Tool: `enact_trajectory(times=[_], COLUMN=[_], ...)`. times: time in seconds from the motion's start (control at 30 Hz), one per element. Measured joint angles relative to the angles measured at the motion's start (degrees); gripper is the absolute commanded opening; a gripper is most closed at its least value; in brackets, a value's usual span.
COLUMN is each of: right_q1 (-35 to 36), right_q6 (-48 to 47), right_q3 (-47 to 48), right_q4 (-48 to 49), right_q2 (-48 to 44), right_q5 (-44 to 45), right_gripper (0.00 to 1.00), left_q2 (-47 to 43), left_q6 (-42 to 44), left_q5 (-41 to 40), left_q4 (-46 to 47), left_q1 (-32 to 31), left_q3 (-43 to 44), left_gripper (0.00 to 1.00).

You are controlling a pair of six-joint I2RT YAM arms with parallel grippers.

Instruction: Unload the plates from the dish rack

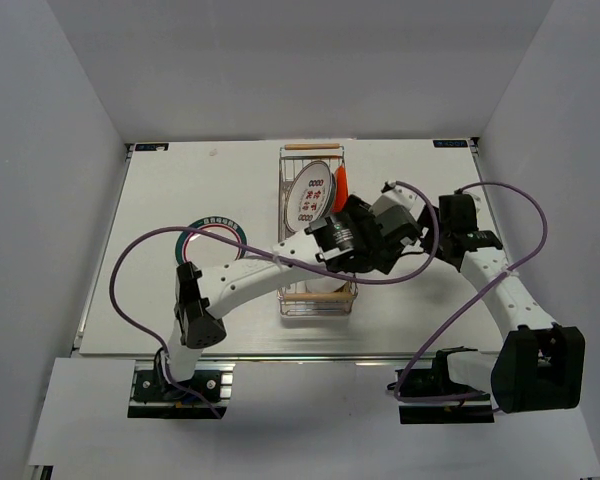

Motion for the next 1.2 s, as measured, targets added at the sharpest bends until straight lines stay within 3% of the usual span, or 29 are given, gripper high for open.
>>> enact_trajectory(times=[0.67, 0.77, 0.93, 1.03, 1.2], right_q1=[-4.44, -4.79, -5.2, -5.42, -5.53], right_q6=[0.09, 0.07, 0.04, 0.02, 0.0], right_q3=[-2.23, -2.58, -2.64, -2.64, -2.67], right_q4=[0.04, 0.02, 0.04, 0.04, 0.04], right_q2=[-1.18, -1.7, -1.88, -1.92, -1.97], right_q5=[-1.95, -2.4, -2.82, -3.02, -3.23], right_gripper=[0.89, 0.89, 0.89, 0.89, 0.89], left_q2=[8.63, 9.09, 9.09, 9.09, 9.07], left_q6=[-4.94, -5.84, -7.23, -8.0, -8.48], left_q5=[-10.49, -11.85, -14.12, -15.15, -17.4], left_q4=[-10.97, -11.98, -12.9, -13.22, -13.94], left_q1=[-1.9, -1.9, -1.9, -1.9, -1.86], left_q3=[0.96, 0.96, 1.38, 1.4, 1.4], left_gripper=[0.98, 0.91, 0.63, 0.51, 0.39])
